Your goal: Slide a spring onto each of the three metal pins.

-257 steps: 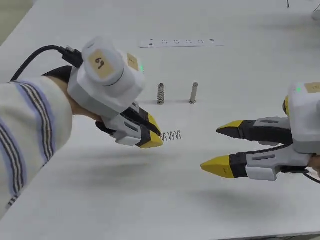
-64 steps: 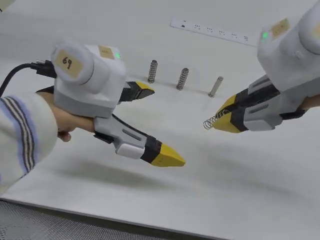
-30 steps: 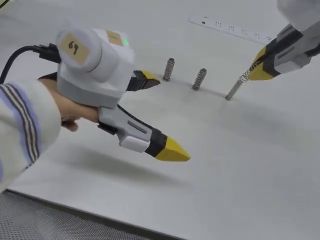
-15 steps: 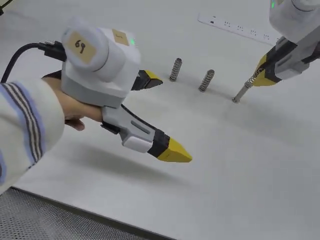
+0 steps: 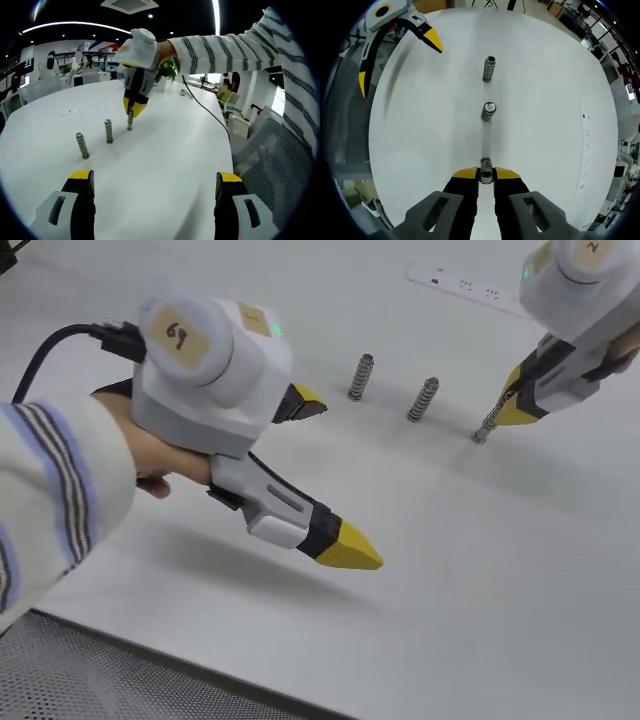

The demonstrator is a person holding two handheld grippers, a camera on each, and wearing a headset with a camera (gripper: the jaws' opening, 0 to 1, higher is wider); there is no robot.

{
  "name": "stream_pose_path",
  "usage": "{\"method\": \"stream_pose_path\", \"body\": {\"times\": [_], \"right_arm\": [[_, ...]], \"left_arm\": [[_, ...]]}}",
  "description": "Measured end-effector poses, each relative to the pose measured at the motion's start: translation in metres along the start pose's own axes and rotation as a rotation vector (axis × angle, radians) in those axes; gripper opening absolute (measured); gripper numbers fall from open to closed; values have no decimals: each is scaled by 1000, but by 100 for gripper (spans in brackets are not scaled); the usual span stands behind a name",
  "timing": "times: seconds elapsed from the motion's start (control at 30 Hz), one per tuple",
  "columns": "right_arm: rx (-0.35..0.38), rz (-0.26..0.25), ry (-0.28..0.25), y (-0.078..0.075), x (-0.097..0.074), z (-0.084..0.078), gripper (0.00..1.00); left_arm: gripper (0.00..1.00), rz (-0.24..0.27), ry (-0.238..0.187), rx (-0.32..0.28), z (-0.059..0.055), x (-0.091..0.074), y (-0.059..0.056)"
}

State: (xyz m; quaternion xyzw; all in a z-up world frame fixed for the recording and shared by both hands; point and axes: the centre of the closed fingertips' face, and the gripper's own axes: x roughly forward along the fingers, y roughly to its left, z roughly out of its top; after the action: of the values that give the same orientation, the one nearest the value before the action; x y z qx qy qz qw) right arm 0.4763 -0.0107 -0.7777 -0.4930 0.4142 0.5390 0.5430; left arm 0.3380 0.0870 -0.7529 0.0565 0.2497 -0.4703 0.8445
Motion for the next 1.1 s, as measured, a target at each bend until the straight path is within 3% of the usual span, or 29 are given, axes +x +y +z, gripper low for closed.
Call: {"method": "stream_pose_path", "body": {"times": [0.17, 0.27, 0.43, 0.77, 1.1], "right_arm": [[-8, 11, 17, 0, 9, -2, 8], [7, 23, 16, 3, 12, -2, 8], [-1, 28, 24, 5, 15, -3, 8], [7, 21, 32, 3, 17, -4, 14], [1, 0, 14, 1, 7, -3, 19]], "left_arm": [[98, -1, 7, 0, -2, 0, 0], [98, 2, 3, -34, -3, 0, 3], [98, 25, 8, -11, -4, 0, 7], [96, 28, -10, -43, 1, -2, 8], [96, 42, 5, -35, -1, -8, 10]]}}
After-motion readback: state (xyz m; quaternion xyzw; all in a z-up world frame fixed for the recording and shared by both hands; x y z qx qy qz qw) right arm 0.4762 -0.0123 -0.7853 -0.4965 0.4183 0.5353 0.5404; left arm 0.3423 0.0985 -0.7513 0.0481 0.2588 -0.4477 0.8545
